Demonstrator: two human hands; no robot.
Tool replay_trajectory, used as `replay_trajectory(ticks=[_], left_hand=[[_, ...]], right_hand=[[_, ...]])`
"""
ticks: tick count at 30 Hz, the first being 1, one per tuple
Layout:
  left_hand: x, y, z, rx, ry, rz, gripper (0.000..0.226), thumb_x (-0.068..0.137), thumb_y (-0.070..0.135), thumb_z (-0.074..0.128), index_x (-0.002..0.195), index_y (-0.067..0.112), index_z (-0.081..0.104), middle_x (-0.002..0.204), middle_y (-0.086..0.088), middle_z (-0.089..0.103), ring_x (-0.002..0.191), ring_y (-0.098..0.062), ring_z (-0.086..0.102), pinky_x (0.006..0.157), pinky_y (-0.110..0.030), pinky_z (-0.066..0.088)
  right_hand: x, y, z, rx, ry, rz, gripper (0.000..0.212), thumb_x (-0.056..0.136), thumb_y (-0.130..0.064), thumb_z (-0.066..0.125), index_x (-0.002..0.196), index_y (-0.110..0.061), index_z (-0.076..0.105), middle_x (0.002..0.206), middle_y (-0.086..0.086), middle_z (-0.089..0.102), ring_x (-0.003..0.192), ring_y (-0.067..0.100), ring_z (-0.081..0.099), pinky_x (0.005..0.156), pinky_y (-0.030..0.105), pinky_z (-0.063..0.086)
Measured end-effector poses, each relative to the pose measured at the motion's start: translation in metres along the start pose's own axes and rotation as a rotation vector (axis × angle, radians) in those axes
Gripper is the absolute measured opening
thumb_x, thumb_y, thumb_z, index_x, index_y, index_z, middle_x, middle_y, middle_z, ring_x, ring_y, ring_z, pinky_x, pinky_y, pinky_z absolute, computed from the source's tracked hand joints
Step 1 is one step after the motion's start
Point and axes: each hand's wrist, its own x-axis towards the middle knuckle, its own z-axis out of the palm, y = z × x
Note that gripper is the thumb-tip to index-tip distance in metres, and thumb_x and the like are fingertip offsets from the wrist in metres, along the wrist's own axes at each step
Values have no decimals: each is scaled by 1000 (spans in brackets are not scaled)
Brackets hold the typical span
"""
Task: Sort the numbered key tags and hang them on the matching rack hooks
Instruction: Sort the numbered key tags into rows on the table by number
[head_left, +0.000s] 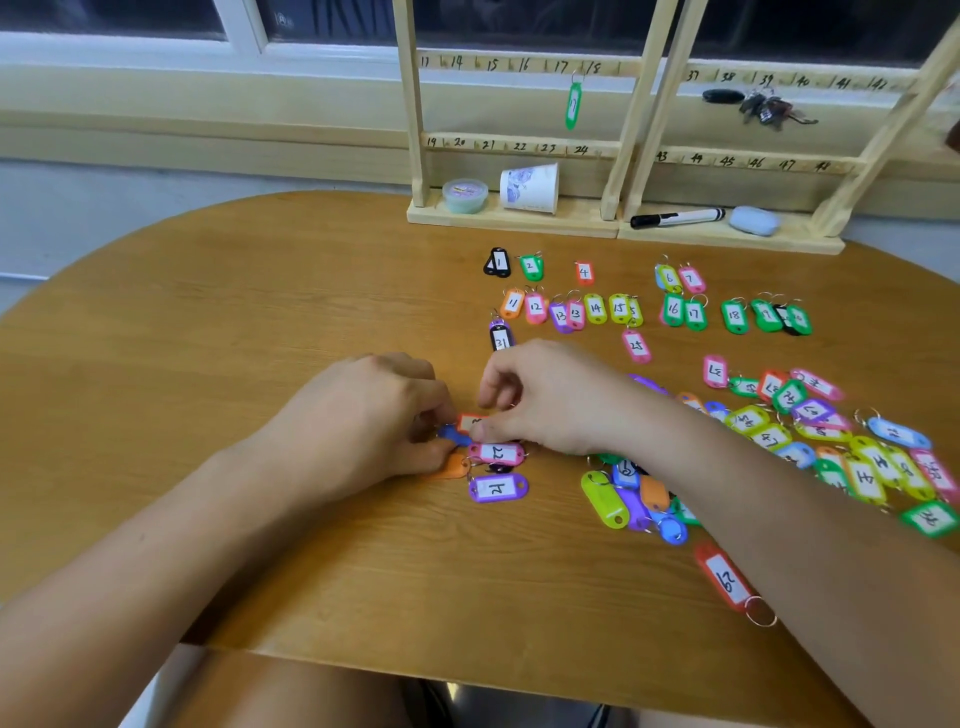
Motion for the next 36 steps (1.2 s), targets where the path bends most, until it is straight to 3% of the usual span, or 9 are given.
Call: replay_trajectory(ticks=[5,9,12,15,18,21,27,32,36], left_hand=[[2,-3,2,109,6,91,21,82,48,66,93,31,73,82,11,60,80,-17,61,68,-32,48],[6,-5,-1,101,-22,132,21,83,44,62,94,29,75,80,9,61,76,-19,61,65,-35,52],[8,-9,-3,-68,-5,52,15,87,34,70,99,32,80,79,16,63,69,-1,57,65,-19,47],[12,-13,-3,-284,-3,-107,18,87,19,82,101,31,82,76,16,72,69,2,63,65,-5,40],[12,-16,1,-382,-9,-193,22,89,18,81,103,33,73,81,13,75,75,-5,67,69,-12,48],[8,-18,2,-373,14,-184,19,90,24,78,103,34,68,88,13,75,82,-12,69,74,-26,54],[-11,-15,-9,-398,-115,-60,23,83,38,89,101,37,74,94,16,69,84,-16,66,71,-19,49],[-17,-12,-6,-304,-137,15,22,83,36,88,102,38,76,95,17,65,83,-11,65,72,-26,53],[-19,-7,-8,-87,-64,79,16,88,44,73,103,39,76,90,15,64,74,-6,62,63,-35,55]], right_hand=[[7,-5,-1,-35,-1,7,18,87,-37,86,87,-26,72,86,-11,68,75,6,64,58,25,43],[12,-6,-6,19,9,8,19,87,-34,87,84,-23,72,76,-8,70,65,9,65,59,28,48],[11,-3,-12,84,13,11,20,86,-33,89,85,-20,73,75,-3,72,60,7,60,56,25,48],[10,2,-16,152,63,40,20,85,-30,91,83,-20,73,72,-2,73,61,9,62,61,31,52],[10,9,-16,232,113,82,21,82,-30,92,82,-20,74,73,0,77,69,19,73,77,45,63],[6,15,-18,305,151,103,20,83,-32,92,90,-22,76,77,-4,79,79,21,77,84,47,64],[-7,22,-17,403,253,113,14,85,-31,89,87,-21,80,80,5,79,80,33,74,73,49,59],[-17,23,-13,598,220,104,2,94,-12,80,94,-10,80,75,4,78,68,14,73,58,19,52],[-23,23,-13,777,213,97,9,95,-3,76,102,2,77,83,20,78,74,22,78,61,24,62]])
